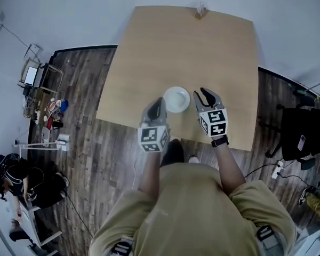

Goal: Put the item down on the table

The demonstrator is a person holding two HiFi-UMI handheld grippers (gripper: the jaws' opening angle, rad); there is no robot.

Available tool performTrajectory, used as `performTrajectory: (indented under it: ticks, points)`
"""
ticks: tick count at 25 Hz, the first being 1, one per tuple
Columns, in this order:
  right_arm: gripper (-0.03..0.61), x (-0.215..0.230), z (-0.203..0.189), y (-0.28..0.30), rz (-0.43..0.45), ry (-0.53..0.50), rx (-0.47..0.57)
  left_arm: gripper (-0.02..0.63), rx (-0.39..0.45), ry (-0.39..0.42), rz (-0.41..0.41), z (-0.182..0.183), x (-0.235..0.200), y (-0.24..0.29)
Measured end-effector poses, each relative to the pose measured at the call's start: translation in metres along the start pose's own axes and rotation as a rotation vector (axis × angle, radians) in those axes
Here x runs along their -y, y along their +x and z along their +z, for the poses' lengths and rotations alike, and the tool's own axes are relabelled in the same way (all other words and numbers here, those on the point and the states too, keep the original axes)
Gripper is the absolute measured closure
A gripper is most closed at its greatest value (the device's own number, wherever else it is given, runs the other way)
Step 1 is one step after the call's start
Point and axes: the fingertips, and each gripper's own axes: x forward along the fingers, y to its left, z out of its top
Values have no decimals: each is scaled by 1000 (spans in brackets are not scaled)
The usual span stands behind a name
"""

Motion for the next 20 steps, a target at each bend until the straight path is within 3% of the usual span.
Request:
performTrajectory:
  ticks: [5,10,20]
  points:
    - [533,6,27,-41,-20,-30,81,612,38,22,21,17,10,-18]
    - [566,9,41,-70,-29,-31,140,612,61,54,37,29,20,-34]
    - [571,-3,62,-117,-91,-61,204,612,107,99,55,44,36,-63]
